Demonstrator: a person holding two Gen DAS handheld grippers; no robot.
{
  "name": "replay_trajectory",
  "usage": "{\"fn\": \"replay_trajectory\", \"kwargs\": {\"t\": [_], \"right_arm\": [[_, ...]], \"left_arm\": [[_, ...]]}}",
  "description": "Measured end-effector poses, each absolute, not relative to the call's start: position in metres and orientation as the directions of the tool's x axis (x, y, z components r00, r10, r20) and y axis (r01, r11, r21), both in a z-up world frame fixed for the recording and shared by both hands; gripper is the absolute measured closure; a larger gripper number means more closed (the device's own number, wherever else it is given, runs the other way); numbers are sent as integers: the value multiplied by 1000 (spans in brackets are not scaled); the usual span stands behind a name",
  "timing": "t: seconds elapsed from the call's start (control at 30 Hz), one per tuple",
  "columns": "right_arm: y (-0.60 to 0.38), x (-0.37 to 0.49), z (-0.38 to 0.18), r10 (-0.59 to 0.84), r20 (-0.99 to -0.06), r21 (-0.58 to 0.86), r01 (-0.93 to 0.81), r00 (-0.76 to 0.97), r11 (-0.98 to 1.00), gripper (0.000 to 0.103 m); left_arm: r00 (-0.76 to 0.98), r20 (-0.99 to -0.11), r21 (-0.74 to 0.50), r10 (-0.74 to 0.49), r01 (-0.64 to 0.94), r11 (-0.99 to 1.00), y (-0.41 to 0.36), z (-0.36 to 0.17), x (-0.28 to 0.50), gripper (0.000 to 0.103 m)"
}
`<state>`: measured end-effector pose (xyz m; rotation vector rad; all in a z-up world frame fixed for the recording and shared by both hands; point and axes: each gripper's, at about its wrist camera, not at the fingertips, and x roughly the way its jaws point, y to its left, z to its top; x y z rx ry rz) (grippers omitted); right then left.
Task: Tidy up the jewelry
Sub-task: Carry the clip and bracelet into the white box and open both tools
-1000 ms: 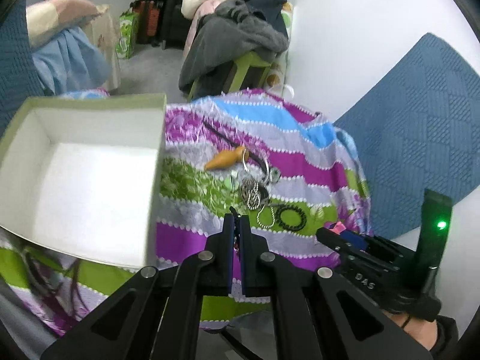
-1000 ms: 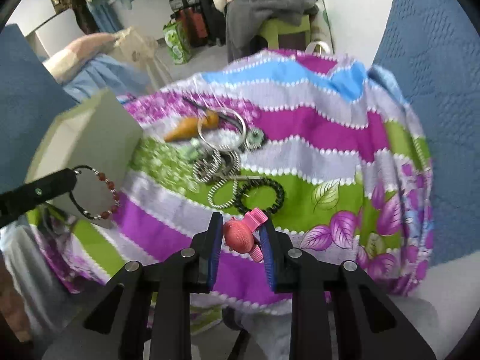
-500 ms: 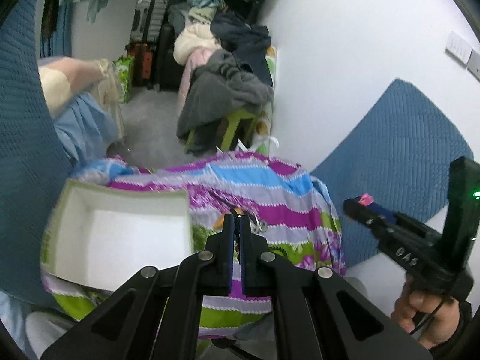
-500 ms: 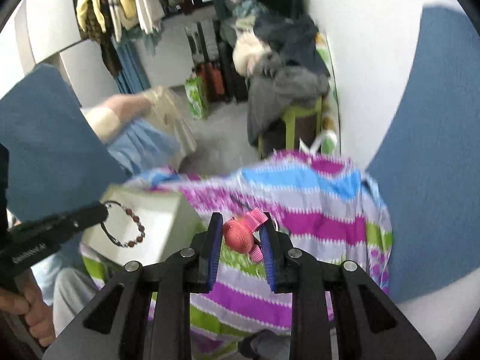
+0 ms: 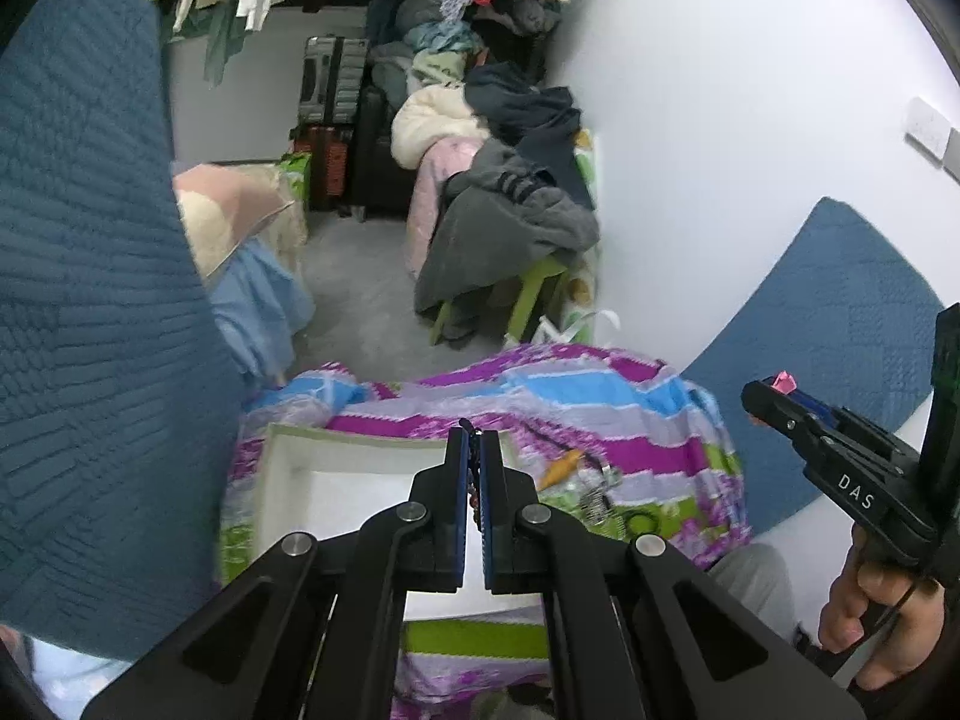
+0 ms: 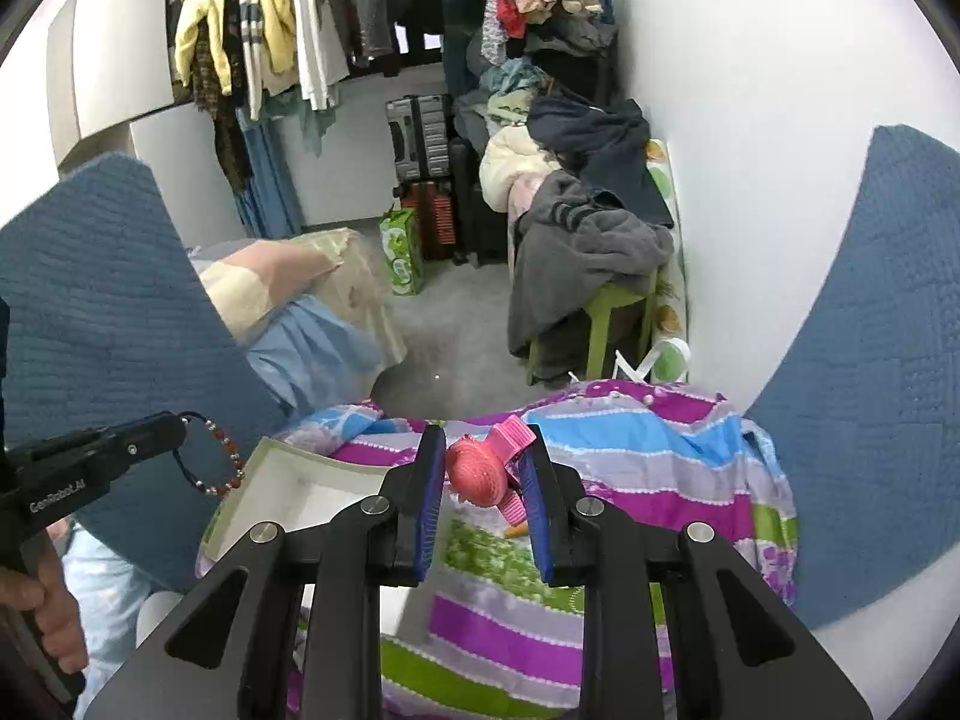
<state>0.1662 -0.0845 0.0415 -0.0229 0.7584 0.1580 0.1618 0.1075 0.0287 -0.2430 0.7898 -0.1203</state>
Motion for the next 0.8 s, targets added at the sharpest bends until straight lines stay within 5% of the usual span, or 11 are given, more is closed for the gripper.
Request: {"fn": "replay_trajectory", "kwargs": {"t": [0.8], "right_arm": [[17, 200, -142, 141, -872, 14, -264, 469, 964, 80]], "left_arm": [[488, -845, -271, -219, -37, 962, 171, -156, 195, 101]]}}
